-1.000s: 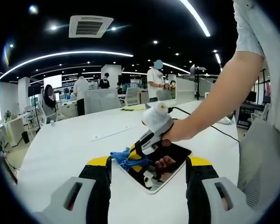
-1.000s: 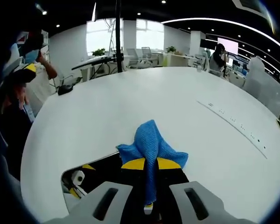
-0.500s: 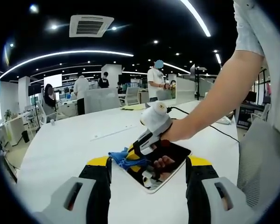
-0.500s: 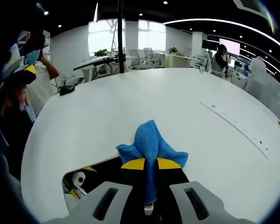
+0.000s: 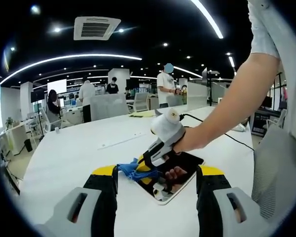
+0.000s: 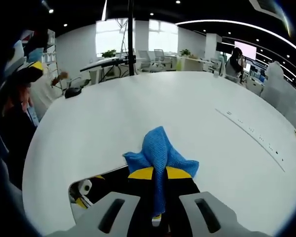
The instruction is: Wipe the mirror surface with the cleaning cloth until all visible marks leave the cleaned area.
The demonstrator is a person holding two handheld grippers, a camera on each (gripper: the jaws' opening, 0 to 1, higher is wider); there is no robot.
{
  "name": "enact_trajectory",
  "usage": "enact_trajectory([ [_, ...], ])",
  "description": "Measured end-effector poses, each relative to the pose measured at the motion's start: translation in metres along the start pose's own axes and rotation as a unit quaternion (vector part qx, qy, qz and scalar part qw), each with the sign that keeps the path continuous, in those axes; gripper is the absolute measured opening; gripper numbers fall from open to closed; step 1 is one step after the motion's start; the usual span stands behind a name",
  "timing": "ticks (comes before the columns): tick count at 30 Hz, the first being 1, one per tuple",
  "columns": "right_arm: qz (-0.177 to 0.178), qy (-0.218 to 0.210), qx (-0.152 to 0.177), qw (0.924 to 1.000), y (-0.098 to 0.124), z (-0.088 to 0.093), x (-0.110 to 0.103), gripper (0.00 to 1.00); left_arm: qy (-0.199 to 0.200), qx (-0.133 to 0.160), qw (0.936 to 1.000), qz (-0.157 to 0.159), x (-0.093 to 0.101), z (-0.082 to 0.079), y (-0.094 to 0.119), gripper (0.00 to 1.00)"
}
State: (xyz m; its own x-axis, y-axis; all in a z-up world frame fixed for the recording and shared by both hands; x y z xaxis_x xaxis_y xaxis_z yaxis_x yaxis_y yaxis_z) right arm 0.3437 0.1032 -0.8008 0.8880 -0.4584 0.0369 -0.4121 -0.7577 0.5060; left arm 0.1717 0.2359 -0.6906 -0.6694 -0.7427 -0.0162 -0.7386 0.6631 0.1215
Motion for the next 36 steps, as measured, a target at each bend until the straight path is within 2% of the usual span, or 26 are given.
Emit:
enact_trajectory([
  [36, -0.013, 0.008, -0.015, 0.9998, 0.013, 0.005, -0.028, 0.02, -0.008, 0.013, 0.9999, -0.003, 0.004, -0.008, 0.003, 0.66],
])
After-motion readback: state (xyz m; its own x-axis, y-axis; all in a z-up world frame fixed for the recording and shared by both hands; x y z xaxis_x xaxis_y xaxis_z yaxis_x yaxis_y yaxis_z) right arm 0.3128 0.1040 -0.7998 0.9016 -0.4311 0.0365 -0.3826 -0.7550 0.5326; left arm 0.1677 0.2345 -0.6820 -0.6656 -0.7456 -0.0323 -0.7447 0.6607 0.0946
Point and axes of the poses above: the point that each gripper's makers call its tool centre point, and the gripper's own axes: y roughly backward along the fingers, x roughly to its right, z roughly out of its underside, the point moved 7 cm from there along y, roughly backward along the fingers, and after that the axes turned 8 degrees about x, right-handed, at the moved point
